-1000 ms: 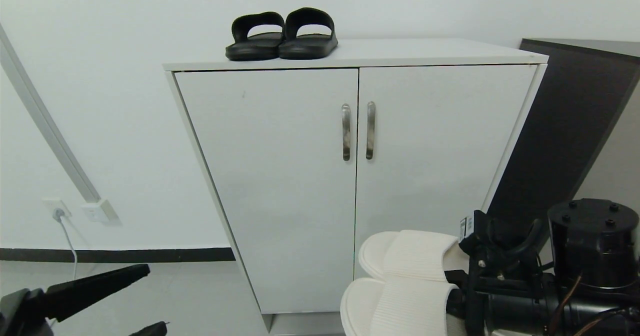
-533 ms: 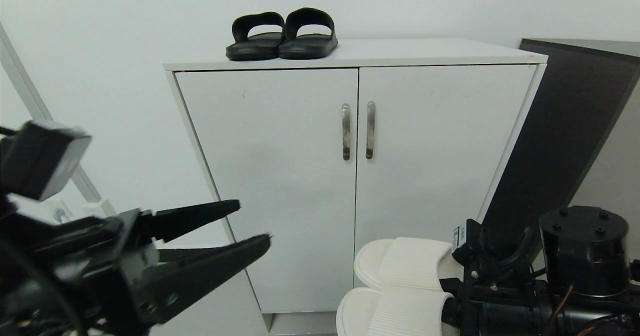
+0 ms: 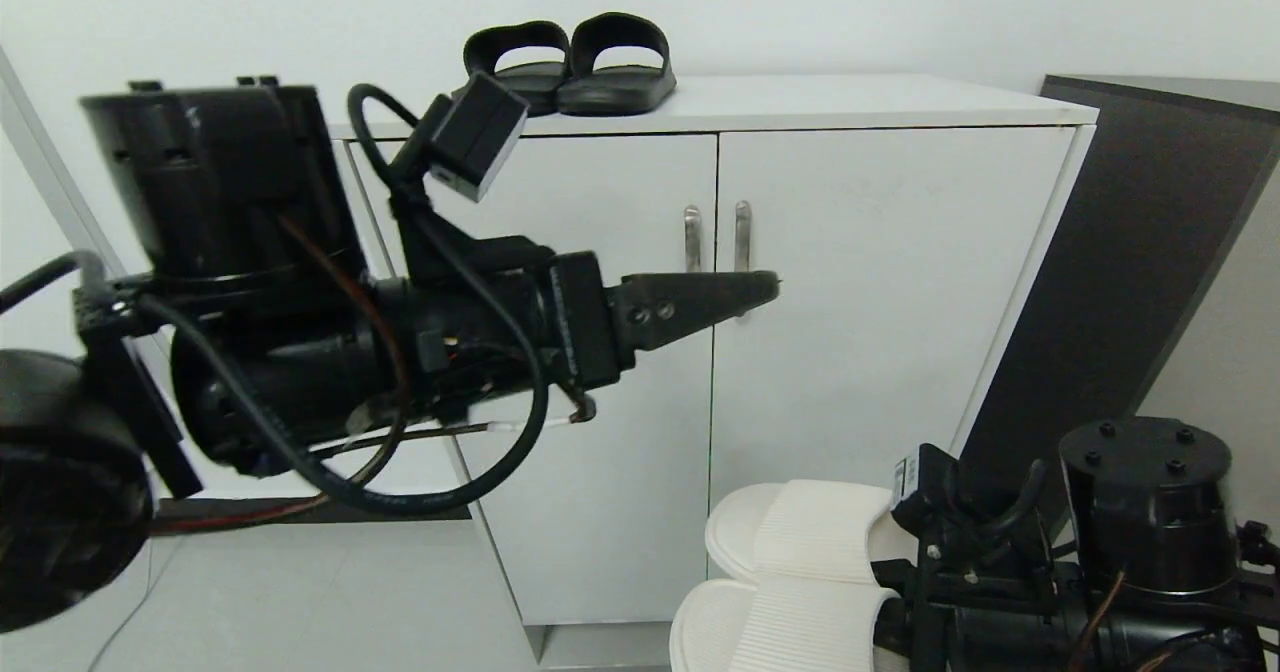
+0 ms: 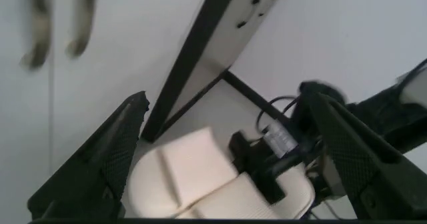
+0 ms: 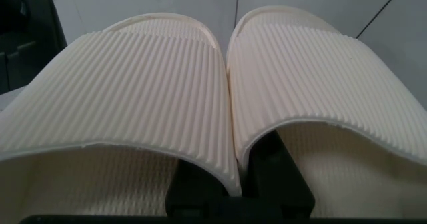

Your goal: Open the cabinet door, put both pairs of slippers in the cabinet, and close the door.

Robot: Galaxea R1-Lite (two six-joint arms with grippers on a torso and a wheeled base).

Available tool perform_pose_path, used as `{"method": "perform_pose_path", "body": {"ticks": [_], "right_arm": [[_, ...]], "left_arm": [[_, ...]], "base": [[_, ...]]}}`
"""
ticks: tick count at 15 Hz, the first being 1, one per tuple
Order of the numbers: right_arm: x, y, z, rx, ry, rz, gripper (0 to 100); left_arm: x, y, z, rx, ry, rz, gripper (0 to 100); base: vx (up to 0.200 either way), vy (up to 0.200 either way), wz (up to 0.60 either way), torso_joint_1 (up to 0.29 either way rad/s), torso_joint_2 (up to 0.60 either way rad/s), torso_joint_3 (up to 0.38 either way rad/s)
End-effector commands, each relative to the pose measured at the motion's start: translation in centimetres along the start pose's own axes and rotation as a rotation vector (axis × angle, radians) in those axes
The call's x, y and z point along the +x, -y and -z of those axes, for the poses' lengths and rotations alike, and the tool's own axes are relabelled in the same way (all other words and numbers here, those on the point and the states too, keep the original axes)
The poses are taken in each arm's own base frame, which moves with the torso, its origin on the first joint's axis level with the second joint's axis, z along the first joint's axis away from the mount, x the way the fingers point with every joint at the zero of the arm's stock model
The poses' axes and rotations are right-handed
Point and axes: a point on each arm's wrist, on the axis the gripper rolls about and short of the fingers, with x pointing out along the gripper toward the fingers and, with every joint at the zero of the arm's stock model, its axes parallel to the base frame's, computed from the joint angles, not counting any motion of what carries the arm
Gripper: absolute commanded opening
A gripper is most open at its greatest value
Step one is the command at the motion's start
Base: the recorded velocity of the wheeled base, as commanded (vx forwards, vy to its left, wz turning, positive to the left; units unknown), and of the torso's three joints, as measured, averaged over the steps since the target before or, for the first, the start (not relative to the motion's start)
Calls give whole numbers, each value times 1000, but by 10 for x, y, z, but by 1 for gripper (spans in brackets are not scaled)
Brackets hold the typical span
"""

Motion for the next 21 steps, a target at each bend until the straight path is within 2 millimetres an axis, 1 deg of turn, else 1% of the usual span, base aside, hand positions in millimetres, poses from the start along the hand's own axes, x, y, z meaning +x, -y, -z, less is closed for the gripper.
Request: {"method": "perform_pose_path", "body": {"ticks": [1,2,3,5,8,9,13,15,17,20,21], "right_arm": [[1,0,1,1,-5,-2,0],[1,0,1,1,-5,-2,0],[1,0,2,2,-2,-1,0],[3,0,3,3,-6,-2,0],[5,1,4,3,-5,-2,0],[5,1,4,3,-6,-2,0],[5,1,5,4,-9,-3,0],[5,1,5,4,-8,-2,0],[4,1,5,4,-8,-2,0],[4,1,4,1,-1,-1,0],[4,0,5,2,-4,-2,0]], "left_arm": [[47,-21,1,-21,-48,16,100],[55,-25,2,-22,-52,15,100],[69,-32,6,-25,-57,13,100],[84,-42,6,-15,-31,-7,100],[90,-53,5,-10,-9,-36,100],[91,-55,3,-1,14,-82,100],[85,-53,-6,41,59,-136,100],[84,-58,-7,79,74,-193,100],[87,-61,-7,81,81,-213,100],[96,-66,-9,82,89,-222,100],[103,-70,-6,80,82,-224,100]], "base": [[0,0,0,0,0,0],[0,0,0,0,0,0],[0,0,0,0,0,0],[0,0,0,0,0,0],[0,0,0,0,0,0],[0,0,0,0,0,0],[0,0,0,0,0,0],[0,0,0,0,0,0],[0,0,0,0,0,0],[0,0,0,0,0,0],[0,0,0,0,0,0]]}}
